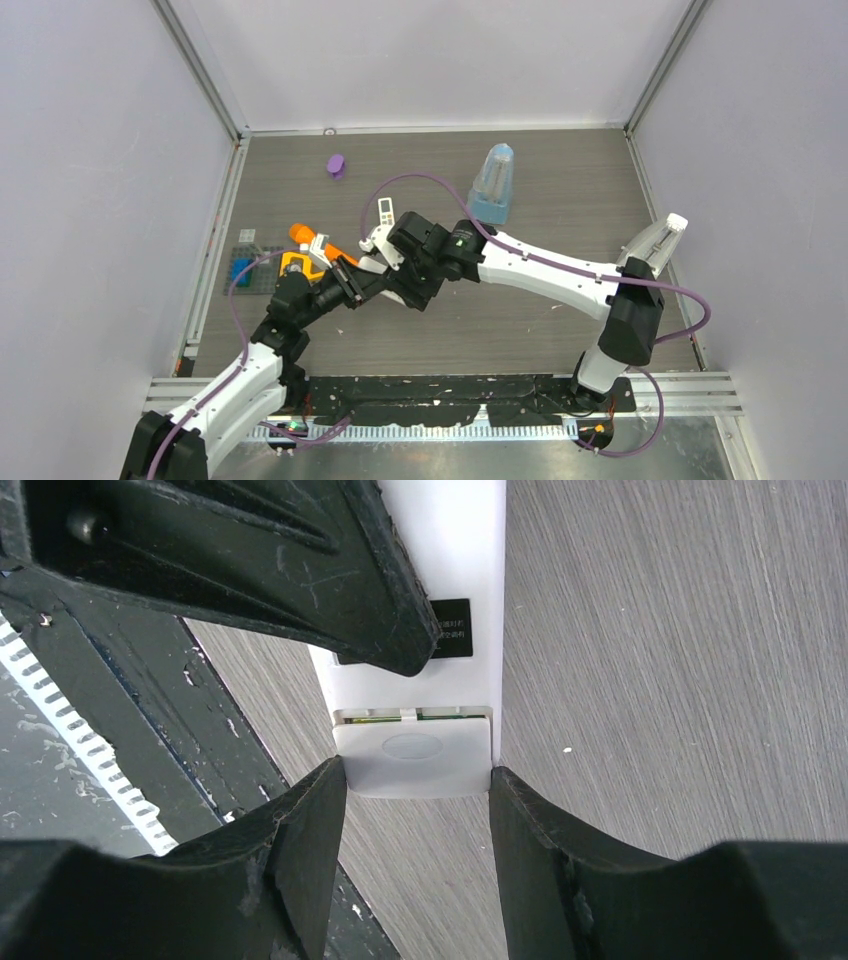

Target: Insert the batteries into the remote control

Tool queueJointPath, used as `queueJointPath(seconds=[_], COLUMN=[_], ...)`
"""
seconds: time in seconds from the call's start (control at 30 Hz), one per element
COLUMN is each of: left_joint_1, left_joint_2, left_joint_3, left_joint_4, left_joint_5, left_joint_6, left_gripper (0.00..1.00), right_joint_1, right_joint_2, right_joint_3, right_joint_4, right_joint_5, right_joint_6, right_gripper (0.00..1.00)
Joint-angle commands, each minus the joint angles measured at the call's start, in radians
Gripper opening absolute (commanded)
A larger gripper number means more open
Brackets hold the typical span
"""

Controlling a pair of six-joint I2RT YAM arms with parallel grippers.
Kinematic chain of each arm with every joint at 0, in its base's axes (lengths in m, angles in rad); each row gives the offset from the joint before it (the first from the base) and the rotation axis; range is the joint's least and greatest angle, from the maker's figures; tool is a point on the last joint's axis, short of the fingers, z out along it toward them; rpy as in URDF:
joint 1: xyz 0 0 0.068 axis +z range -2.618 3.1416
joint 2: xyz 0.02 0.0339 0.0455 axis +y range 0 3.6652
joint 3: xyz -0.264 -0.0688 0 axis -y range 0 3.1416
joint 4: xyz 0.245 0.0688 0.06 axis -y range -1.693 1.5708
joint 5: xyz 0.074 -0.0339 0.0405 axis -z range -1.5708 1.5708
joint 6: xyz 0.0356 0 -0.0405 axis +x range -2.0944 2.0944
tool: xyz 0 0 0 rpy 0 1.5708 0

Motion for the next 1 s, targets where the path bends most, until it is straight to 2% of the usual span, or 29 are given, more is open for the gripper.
queueJointPath(seconds=[0.0, 0.2, 0.5, 0.67, 0.97], left_joint_1=[-0.011, -0.010, -0.010, -0.010, -0.010], left_joint_2=[-0.019, -0.006, 0.050, 0.031, -0.020], left_joint_3=[0.080, 0.145, 0.153, 0.145, 0.185], left_joint_4=[0.093, -0.035, 0.021, -0.003, -0.147], left_joint_5=[0.097, 0.165, 0.197, 0.156, 0.148], left_joint_6=[-0.039, 0.063, 0.007, 0.011, 0.215], left_gripper=[0.00, 0.00, 0.00, 0.00, 0.00], right_joint_1=[0.005, 0.005, 0.007, 0.006, 0.006], right_joint_2=[0.034, 0.054, 0.055, 0.044, 0.020], right_joint_3=[0.053, 0.064, 0.058, 0.054, 0.048], right_joint_4=[0.040, 0.007, 0.017, 0.027, 0.003], right_joint_5=[0.021, 0.028, 0.039, 0.095, 0.064], right_joint_6=[-0.020, -0.062, -0.053, -0.006, -0.005], right_gripper=[0.55, 0.54, 0.54, 0.54, 0.54])
